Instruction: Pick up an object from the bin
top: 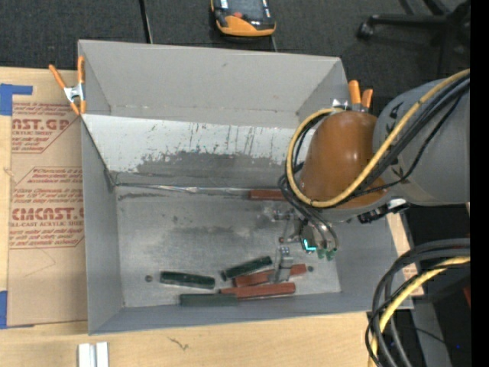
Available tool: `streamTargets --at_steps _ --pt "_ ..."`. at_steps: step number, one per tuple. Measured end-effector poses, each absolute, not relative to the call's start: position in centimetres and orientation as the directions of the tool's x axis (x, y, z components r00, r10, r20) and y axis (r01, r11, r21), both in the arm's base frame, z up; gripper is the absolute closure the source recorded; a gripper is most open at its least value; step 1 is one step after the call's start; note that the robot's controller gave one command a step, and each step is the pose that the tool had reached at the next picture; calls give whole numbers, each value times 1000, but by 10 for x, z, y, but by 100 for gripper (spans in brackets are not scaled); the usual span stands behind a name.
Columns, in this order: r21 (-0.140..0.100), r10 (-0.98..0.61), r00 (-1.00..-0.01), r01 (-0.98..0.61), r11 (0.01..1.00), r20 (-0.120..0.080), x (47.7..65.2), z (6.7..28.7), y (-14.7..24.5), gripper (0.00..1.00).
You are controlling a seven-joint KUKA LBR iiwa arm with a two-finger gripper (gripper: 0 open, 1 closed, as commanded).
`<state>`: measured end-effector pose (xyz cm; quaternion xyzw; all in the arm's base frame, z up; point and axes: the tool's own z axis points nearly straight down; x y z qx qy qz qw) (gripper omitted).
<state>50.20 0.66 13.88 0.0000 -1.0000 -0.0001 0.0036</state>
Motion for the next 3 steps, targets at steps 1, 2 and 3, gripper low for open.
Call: streamTargets --at_steps 1,2,3 --pt "0 0 -1000 0 1000 0 504 142 7 0" --pt "-1 -222 -975 -222 975 -6 490 92 10 0" --pt "1 -312 -950 -312 950 2 481 116 10 0"
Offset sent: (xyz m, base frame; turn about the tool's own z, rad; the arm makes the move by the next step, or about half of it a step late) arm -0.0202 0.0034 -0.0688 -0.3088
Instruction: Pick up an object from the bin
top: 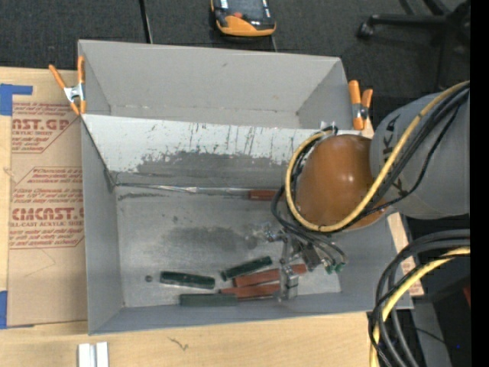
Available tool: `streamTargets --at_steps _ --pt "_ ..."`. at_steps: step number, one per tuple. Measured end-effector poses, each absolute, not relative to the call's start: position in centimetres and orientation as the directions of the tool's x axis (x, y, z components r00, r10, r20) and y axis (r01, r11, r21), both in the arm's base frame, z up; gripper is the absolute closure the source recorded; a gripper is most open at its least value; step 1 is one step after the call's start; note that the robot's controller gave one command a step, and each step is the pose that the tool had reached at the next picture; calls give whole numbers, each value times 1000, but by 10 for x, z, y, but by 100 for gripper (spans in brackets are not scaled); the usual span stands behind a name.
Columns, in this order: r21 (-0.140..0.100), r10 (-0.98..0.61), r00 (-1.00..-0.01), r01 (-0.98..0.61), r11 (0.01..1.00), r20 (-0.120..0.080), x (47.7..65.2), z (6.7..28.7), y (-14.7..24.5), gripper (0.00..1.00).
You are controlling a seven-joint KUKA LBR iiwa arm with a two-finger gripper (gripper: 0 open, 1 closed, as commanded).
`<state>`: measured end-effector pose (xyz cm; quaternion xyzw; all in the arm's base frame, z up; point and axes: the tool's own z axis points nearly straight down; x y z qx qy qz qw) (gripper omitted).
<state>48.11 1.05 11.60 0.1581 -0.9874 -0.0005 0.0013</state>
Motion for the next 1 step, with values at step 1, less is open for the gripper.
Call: streamTargets --at_steps 1 --pt "1 -285 -959 -285 959 -1 482 129 12 0"
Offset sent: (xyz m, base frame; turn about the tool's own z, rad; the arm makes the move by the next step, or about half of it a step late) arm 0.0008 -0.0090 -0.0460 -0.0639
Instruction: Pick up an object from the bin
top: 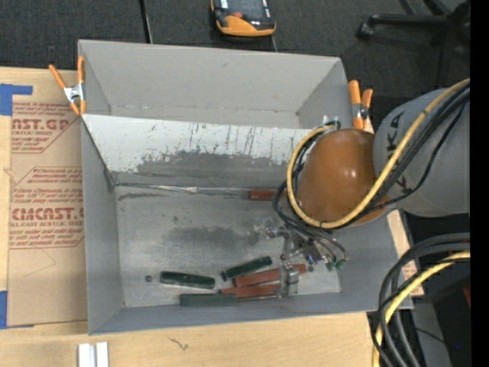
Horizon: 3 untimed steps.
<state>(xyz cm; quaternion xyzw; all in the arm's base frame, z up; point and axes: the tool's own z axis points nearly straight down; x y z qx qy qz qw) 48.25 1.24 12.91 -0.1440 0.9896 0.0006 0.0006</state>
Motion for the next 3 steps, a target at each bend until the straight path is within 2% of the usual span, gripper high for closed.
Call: streamTargets --at_steps 1,2,3 --pt "-3 -373 -928 -373 928 -14 486 70 3 0" --pt "-1 -455 -890 -455 890 -7 485 72 -4 100" --pt "-1 -455 -891 -455 891 -7 485 72 -4 100"
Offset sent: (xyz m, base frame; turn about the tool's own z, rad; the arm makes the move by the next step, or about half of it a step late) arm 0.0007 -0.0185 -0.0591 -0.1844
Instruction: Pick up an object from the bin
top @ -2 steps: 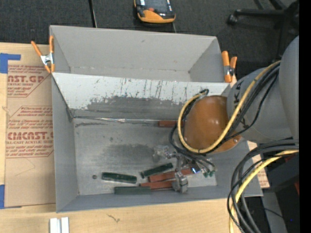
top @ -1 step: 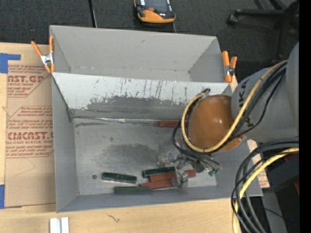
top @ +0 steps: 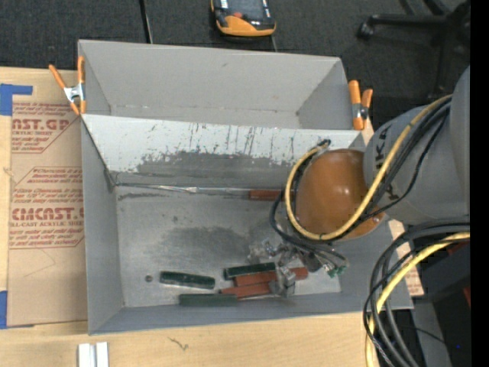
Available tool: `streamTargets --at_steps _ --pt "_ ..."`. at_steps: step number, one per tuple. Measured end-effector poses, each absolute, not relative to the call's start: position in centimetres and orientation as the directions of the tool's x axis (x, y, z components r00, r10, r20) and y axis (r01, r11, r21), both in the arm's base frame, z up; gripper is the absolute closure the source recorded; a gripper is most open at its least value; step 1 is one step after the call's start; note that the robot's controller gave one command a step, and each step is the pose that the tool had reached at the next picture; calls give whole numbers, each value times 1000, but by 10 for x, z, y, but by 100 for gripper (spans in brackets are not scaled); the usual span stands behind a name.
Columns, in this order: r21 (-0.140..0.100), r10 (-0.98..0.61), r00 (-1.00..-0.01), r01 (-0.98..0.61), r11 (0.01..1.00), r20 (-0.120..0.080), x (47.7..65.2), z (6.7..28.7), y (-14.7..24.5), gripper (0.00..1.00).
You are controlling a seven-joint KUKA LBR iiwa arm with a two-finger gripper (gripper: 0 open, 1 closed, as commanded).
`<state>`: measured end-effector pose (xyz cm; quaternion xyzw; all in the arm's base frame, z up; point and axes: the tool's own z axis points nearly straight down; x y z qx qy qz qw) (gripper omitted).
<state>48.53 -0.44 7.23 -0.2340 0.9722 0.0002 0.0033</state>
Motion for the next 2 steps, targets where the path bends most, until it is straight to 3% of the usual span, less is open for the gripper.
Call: streamTargets --at_steps 1,2 --pt "0 -453 -891 -453 891 -6 485 75 -4 100" --pt "1 -455 -890 -455 890 -3 484 96 -4 100"
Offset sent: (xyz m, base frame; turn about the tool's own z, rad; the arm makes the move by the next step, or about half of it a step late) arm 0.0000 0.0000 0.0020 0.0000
